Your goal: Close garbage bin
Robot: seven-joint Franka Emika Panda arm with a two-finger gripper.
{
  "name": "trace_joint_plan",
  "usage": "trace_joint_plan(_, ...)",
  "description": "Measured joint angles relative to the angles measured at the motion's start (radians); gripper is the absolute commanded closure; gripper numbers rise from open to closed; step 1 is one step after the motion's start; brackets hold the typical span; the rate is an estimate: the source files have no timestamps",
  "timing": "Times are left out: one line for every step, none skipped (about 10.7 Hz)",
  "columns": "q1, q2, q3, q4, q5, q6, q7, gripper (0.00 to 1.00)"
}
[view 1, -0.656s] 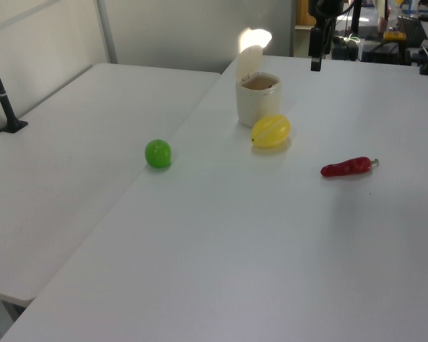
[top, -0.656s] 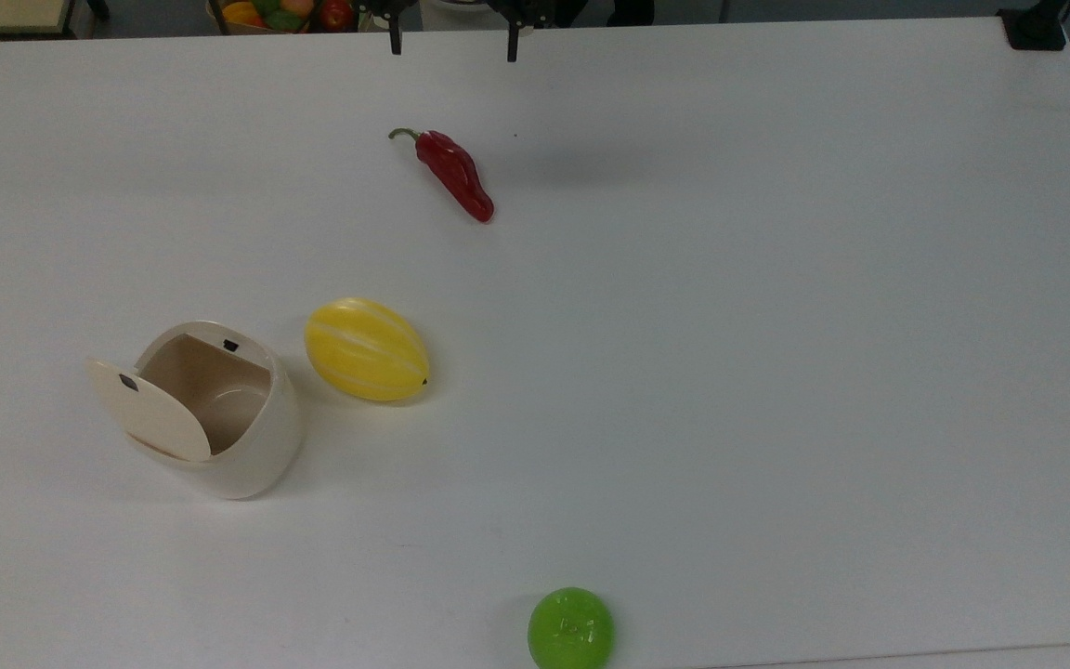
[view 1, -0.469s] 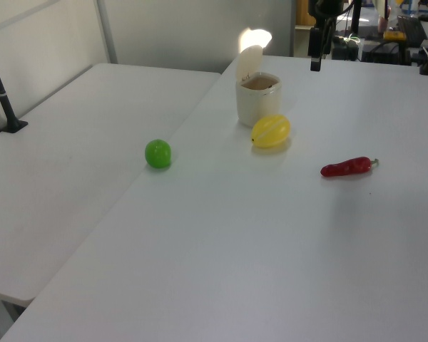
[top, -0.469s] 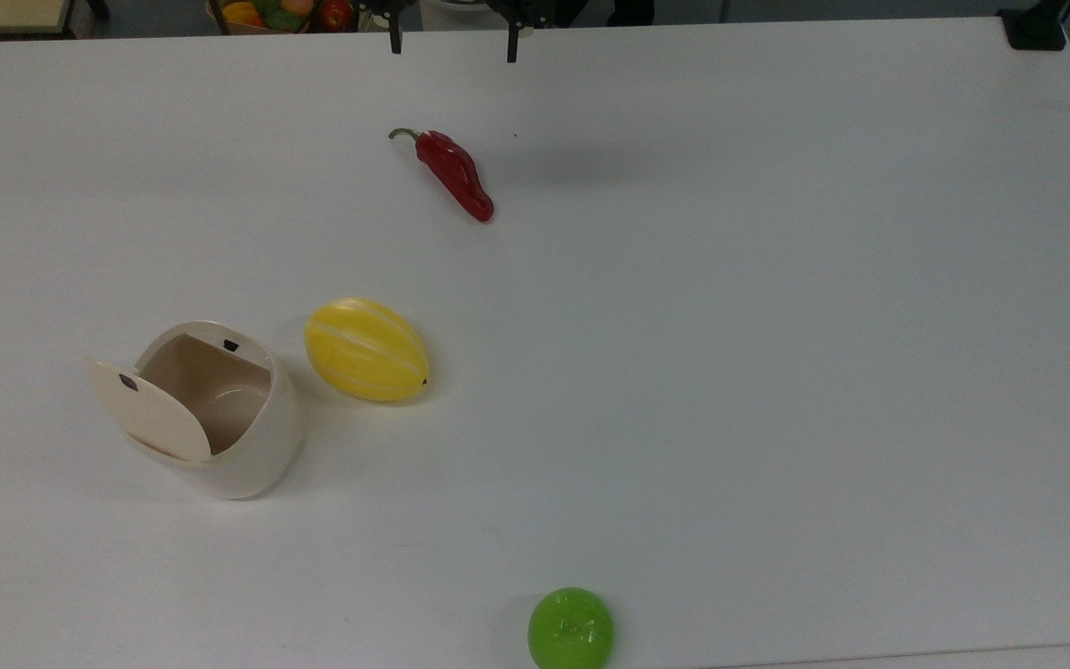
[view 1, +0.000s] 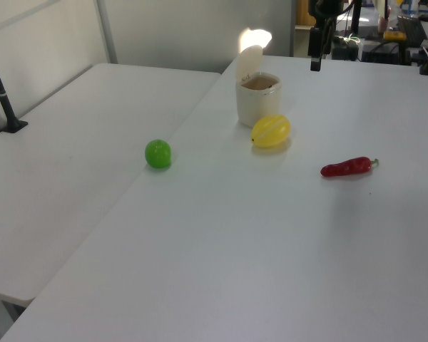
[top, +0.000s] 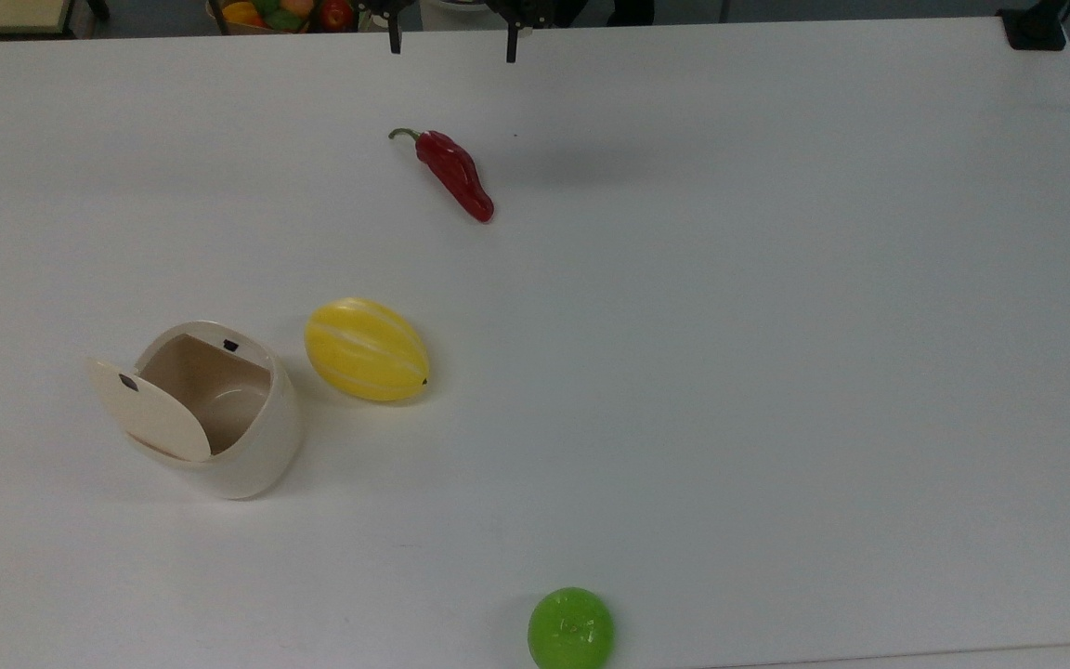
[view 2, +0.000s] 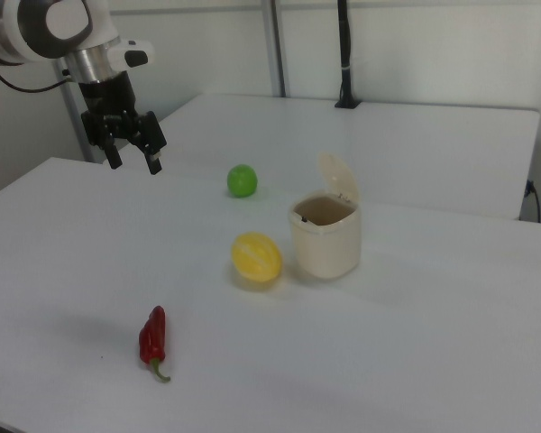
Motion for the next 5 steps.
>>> trace_joint_plan(0.0, 0.0, 0.0, 0.0, 0.0, 0.0, 0.0, 0.35)
trace_joint_plan(0.0, 0.0, 0.0, 0.0, 0.0, 0.0, 0.0, 0.64)
trace_joint_plan(0.0, 0.0, 0.0, 0.0, 0.0, 0.0, 0.0, 0.88)
trace_joint_plan(0.0, 0.0, 0.0, 0.0, 0.0, 0.0, -0.001, 1.0)
trace_joint_plan(0.0, 0.0, 0.0, 0.0, 0.0, 0.0, -0.002, 1.0)
